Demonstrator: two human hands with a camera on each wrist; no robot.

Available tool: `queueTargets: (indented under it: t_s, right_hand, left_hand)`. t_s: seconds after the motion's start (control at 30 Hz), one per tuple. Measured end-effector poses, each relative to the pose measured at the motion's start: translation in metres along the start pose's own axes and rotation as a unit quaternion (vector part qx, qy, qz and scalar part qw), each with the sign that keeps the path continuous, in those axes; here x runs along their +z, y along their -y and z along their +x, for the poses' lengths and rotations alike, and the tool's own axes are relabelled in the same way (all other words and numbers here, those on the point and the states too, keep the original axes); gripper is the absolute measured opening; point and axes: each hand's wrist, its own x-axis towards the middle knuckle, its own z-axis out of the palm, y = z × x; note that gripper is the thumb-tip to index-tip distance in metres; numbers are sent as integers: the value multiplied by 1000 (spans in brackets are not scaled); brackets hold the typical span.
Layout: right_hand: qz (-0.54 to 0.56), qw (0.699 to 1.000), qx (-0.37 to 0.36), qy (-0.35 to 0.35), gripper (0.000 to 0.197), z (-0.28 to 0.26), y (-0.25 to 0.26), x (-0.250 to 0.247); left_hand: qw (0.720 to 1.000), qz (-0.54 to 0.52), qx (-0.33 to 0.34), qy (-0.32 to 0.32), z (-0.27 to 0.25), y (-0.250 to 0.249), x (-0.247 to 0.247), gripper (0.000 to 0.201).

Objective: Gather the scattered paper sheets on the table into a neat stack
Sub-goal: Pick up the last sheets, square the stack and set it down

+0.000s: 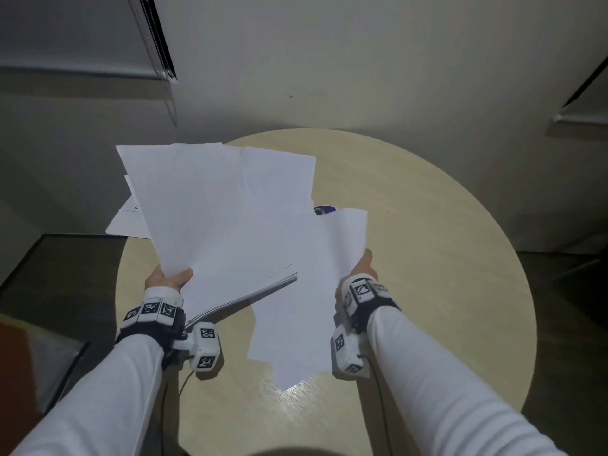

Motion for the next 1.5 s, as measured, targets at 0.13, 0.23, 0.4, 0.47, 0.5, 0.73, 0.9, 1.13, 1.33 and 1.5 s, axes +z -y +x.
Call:
queueTargets:
  t_s: [0.13, 0.23, 0.4, 0.47, 0.5, 0.73, 0.9, 1.13, 1.33, 1.5]
  right_hand:
    - [52, 997, -18, -60, 38, 8, 13, -58]
    - [82, 979, -60, -177, 27, -3, 39, -103]
    - [164, 928, -199, -269, 31, -29, 82, -154]
    - [238, 902, -249, -259, 33, -39, 96, -163]
    - [291, 887, -262, -244, 32, -45, 101, -164]
    - [382, 915, -116, -58, 49, -40, 88, -150]
    - [190, 978, 64, 65, 59, 7, 46, -100]
    - [48, 993, 73, 74, 42, 15, -3, -64]
    - [-114, 991, 28, 71, 56, 18, 7, -44]
    - [-128, 988, -31, 85, 67, 28, 11, -39]
  left_hand:
    - [1000, 20, -4, 12, -5, -3, 6, 46]
    - [998, 49, -18, 33, -8, -6, 17, 47]
    - [992, 65, -24, 102, -16, -12, 48, 49]
    - [987, 78, -25, 135, -23, -15, 62, 49]
    - [985, 78, -26, 151, -27, -16, 69, 49]
    - [965, 140, -47, 217, -37, -7, 97, 45]
    - [958, 163, -76, 223, -37, -4, 95, 50]
    - [962, 75, -155, 213, -41, -13, 94, 47]
    - [961, 103, -154, 206, -43, -13, 92, 54]
    - [955, 48, -207, 207, -49, -15, 95, 47]
